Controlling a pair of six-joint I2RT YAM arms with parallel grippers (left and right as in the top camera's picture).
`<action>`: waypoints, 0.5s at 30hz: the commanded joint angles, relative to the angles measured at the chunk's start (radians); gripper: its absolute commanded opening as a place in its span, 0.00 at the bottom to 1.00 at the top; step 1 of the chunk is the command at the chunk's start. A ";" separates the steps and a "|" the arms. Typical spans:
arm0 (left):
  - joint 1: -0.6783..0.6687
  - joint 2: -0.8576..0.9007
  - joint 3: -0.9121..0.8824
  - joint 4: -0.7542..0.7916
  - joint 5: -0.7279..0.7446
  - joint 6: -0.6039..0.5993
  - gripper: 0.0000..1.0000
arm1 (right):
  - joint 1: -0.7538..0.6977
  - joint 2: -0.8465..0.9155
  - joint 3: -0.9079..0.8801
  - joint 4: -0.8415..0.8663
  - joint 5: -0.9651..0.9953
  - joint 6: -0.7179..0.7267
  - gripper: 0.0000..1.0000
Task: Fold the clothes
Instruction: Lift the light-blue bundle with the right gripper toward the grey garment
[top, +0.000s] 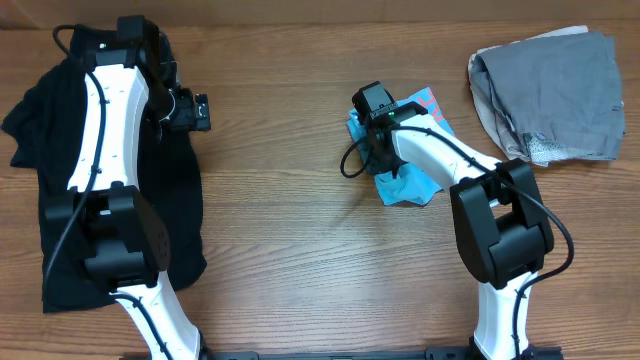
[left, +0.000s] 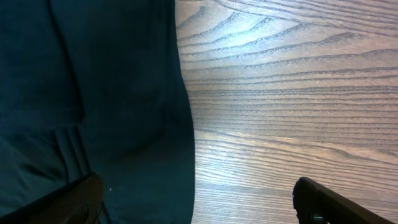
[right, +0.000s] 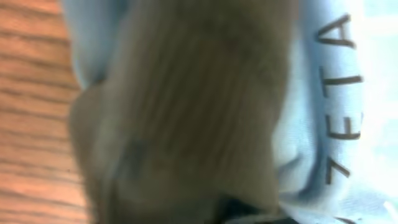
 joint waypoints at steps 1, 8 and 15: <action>0.002 -0.020 0.008 0.003 0.016 -0.007 1.00 | 0.005 0.101 -0.027 -0.009 -0.050 0.031 0.22; 0.002 -0.020 0.008 0.011 0.016 -0.007 1.00 | 0.005 0.036 0.085 -0.158 -0.076 0.104 0.04; 0.002 -0.020 0.008 0.011 0.016 -0.007 1.00 | -0.037 -0.085 0.430 -0.453 -0.076 0.103 0.04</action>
